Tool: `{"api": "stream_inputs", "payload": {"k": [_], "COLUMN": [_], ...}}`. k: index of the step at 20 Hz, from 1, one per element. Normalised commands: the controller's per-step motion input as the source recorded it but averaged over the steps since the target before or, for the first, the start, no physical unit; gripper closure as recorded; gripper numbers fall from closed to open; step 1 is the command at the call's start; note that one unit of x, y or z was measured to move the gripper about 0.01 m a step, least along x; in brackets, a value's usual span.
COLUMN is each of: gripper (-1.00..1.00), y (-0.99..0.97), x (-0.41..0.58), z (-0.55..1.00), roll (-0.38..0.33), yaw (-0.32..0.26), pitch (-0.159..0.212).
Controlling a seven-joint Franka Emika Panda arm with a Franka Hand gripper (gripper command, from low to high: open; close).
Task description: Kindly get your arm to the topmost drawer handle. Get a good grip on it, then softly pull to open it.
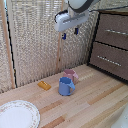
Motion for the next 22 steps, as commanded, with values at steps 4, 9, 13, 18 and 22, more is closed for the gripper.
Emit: {"api": "stream_inputs", "payload": {"k": [4,9,13,18,22], "gripper": [-1.0,-1.0,-1.0,-1.0,-1.0], "y": [-0.11,-0.12,-0.12,-0.12,-0.12], "x": [-0.015,-0.013,-0.013,-0.015,-0.006], "z": [-0.02,-0.02,-0.02,-0.02,-0.02], "roll": [-0.375,-0.375,-0.375,-0.375,-0.375], "yaw": [0.032,0.035,0.033,0.029,0.019], "pitch": [0.0,0.0,0.0,0.003,0.013]}}
